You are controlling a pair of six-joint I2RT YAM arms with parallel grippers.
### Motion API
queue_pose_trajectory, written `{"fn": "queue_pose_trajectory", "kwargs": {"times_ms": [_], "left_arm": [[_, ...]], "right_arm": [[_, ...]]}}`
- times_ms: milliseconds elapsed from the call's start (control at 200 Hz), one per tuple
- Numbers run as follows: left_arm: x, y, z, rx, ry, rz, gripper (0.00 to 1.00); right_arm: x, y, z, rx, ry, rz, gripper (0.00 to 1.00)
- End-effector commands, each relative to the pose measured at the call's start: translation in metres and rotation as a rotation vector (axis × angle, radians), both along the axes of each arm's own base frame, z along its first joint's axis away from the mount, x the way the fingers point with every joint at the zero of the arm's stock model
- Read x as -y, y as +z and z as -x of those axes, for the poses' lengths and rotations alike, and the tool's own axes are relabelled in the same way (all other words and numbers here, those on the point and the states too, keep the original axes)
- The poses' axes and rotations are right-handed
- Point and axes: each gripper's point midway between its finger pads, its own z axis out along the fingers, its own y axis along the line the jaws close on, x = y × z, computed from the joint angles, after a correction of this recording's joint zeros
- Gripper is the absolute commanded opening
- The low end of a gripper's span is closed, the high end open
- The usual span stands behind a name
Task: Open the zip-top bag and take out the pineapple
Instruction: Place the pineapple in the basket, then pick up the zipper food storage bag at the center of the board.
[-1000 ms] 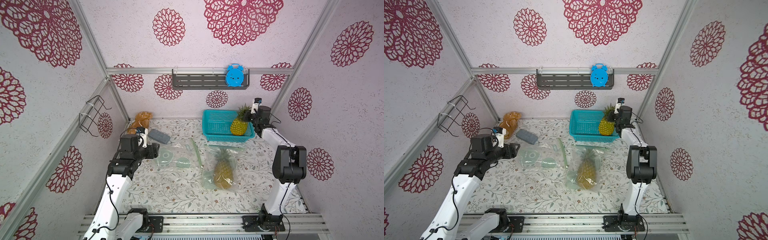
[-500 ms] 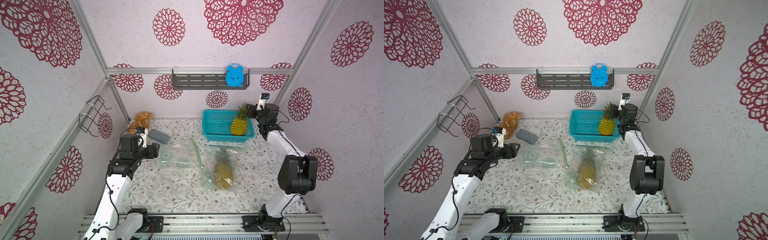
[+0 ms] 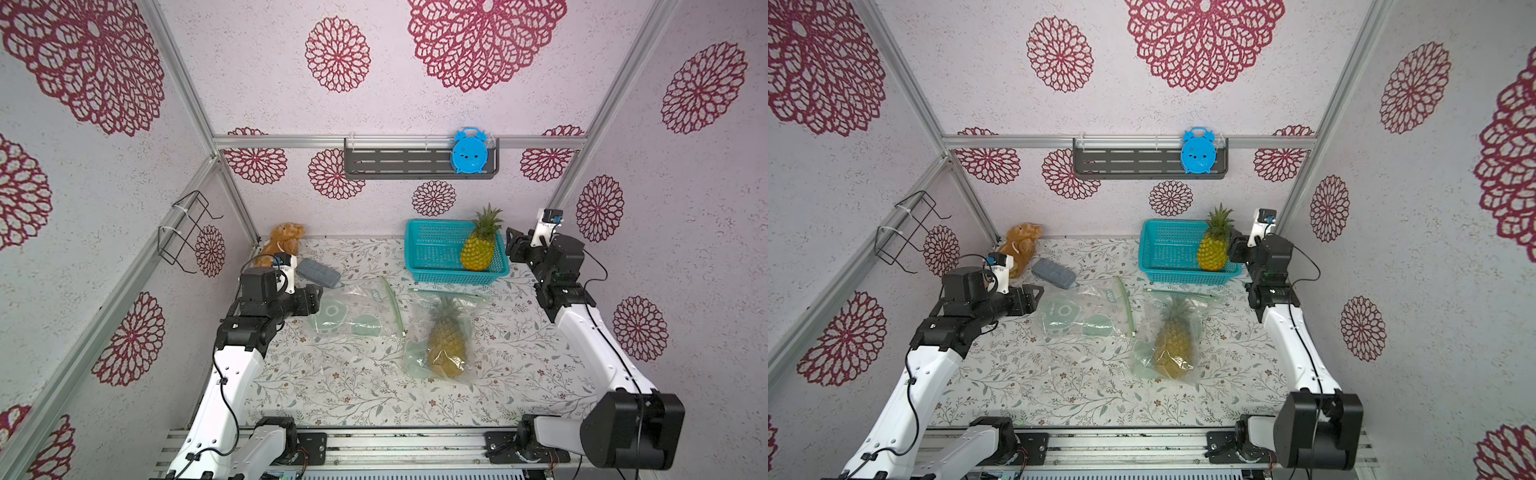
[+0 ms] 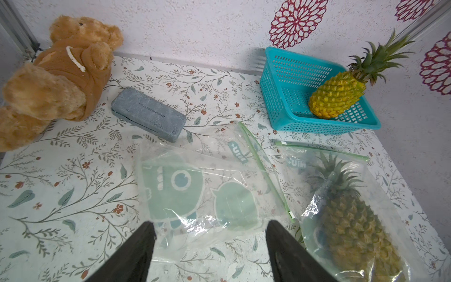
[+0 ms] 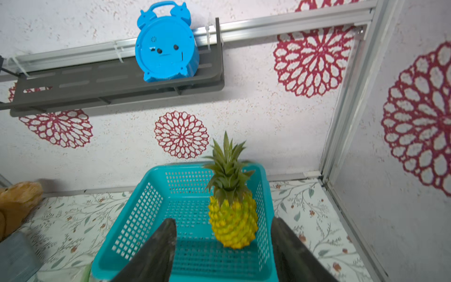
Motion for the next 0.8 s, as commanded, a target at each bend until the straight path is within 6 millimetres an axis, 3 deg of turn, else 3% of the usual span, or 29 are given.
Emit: {"fn": "queue_pose_trajectory", "kwargs": {"times_ms": [0, 250, 400, 670, 795], "left_arm": [[0.008, 0.008, -0.012, 0.026, -0.001, 0.096, 0.76], [0.023, -0.007, -0.033, -0.018, 0.033, 0.266, 0.74], [0.041, -0.024, -0.045, -0.046, 0.013, 0.326, 0.74], [0.089, -0.058, -0.062, -0.129, -0.073, 0.368, 0.74], [0.114, -0.072, -0.069, -0.162, -0.117, 0.38, 0.74]], "right_arm": [[-0.009, -0.019, 0.029, -0.077, 0.03, -0.049, 0.65], [-0.02, -0.079, 0.079, -0.245, 0.046, -0.158, 0.64], [-0.049, -0.106, 0.094, -0.333, 0.125, -0.195, 0.62], [-0.115, -0.144, 0.099, -0.422, 0.263, -0.186, 0.62], [-0.132, -0.159, 0.093, -0.469, 0.273, -0.153, 0.62]]}}
